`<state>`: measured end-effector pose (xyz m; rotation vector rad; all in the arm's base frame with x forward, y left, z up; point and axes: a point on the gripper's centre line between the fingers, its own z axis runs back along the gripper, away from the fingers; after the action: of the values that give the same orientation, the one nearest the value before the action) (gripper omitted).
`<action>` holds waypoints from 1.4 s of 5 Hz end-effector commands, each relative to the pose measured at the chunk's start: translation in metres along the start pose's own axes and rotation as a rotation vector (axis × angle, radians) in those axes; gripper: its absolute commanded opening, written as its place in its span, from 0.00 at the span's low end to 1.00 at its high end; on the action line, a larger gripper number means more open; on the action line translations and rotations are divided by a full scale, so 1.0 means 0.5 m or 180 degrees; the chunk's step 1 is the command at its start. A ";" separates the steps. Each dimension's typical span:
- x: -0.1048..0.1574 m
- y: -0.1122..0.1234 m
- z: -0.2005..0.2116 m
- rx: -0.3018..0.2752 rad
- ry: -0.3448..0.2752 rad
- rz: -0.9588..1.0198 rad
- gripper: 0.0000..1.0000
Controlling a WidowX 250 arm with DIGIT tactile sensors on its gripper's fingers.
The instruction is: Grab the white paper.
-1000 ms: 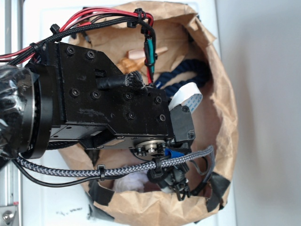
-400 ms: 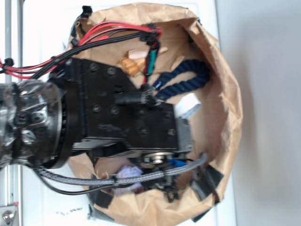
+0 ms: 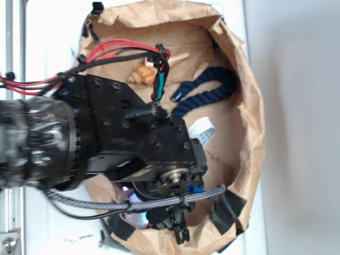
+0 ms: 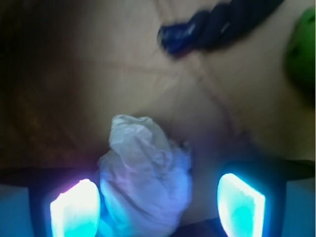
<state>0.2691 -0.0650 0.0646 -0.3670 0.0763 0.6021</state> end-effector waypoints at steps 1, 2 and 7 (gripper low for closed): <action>0.052 0.001 -0.064 -0.0218 -0.0173 -0.0154 1.00; 0.067 -0.008 -0.071 -0.0066 -0.0215 -0.0109 1.00; 0.061 -0.004 0.255 -0.0083 -0.1074 0.0320 0.00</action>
<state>0.2932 -0.0044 0.1585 -0.2495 -0.1626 0.7607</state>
